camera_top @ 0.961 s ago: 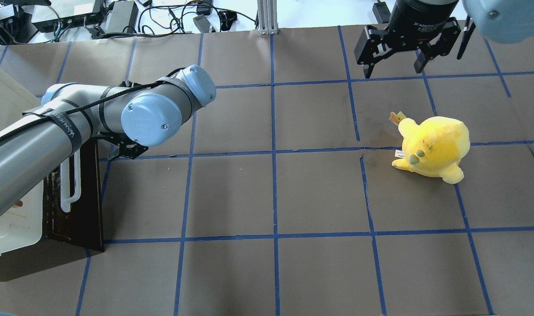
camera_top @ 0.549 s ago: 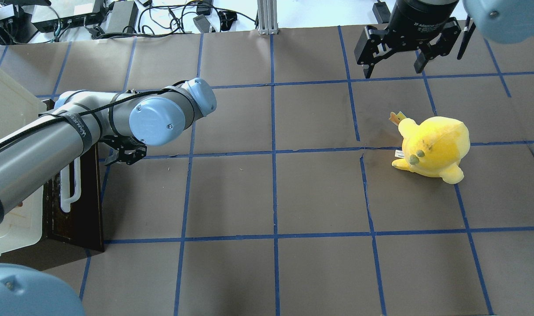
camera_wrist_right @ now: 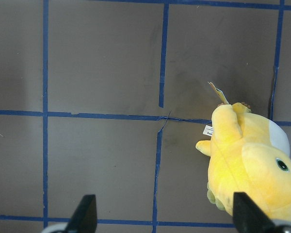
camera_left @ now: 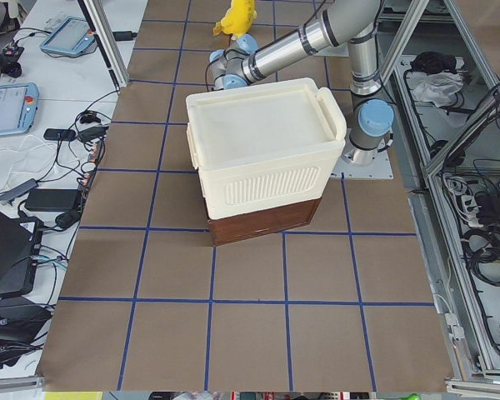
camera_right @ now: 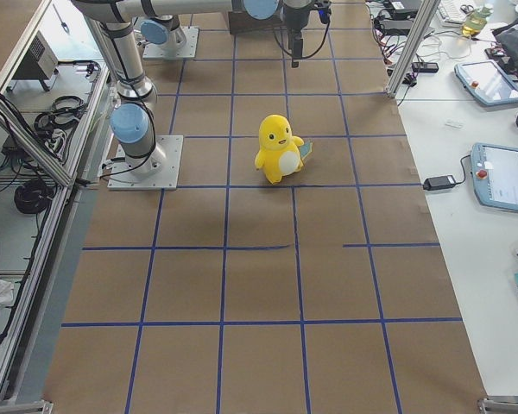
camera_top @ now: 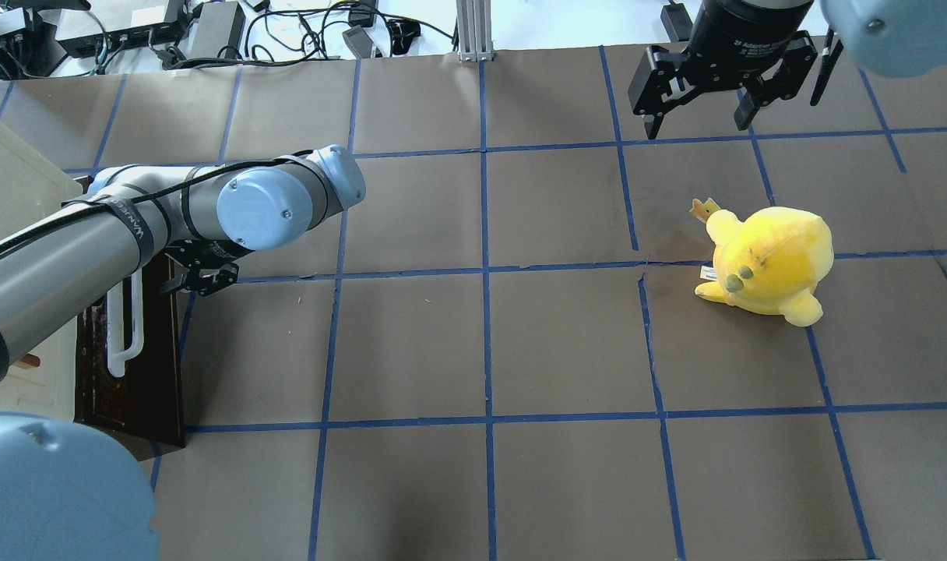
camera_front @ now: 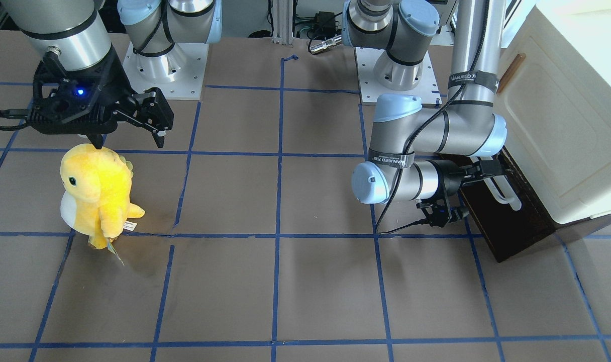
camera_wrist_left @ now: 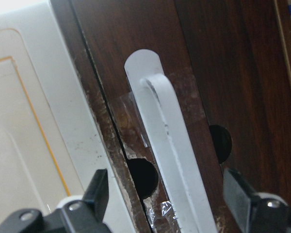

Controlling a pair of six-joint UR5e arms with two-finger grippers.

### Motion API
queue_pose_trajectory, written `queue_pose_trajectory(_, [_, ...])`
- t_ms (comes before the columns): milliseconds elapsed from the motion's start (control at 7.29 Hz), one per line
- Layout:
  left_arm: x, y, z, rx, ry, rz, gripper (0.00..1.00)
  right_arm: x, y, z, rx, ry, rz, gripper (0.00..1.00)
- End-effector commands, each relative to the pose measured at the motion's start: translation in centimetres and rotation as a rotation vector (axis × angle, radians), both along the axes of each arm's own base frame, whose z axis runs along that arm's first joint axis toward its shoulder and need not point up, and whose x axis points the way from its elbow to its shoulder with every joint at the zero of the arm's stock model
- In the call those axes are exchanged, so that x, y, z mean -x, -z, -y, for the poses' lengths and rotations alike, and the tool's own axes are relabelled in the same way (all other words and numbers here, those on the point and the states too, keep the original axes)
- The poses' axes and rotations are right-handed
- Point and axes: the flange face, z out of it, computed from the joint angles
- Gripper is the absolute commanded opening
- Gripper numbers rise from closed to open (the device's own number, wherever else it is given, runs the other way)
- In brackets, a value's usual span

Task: Pull drawer sideways
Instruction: 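Lower the left gripper around the white handle's bar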

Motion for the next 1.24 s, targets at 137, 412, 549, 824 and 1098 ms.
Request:
queue_pose_trajectory(137, [-0.2,1.2,0.3,-0.008,-0.004,0.005,0.82,0.0,0.0,0.0,0.0,0.0,0.0,1.0])
queue_pose_trajectory(412, [-0.2,1.6,-0.1,-0.01,-0.008,0.007,0.73,0.0,0.0,0.0,0.0,0.0,0.0,1.0])
queue_pose_trajectory(549, [-0.3,1.7,-0.1,-0.012,-0.01,0.007,0.72,0.0,0.0,0.0,0.0,0.0,0.0,1.0])
queue_pose_trajectory(824, [-1.5,1.5,0.0,-0.01,-0.03,0.008,0.72,0.0,0.0,0.0,0.0,0.0,0.0,1.0])
queue_pose_trajectory(1098, [-1.6,1.7,0.0,-0.013,-0.031,0.01,0.62,0.0,0.0,0.0,0.0,-0.002,0.0,1.0])
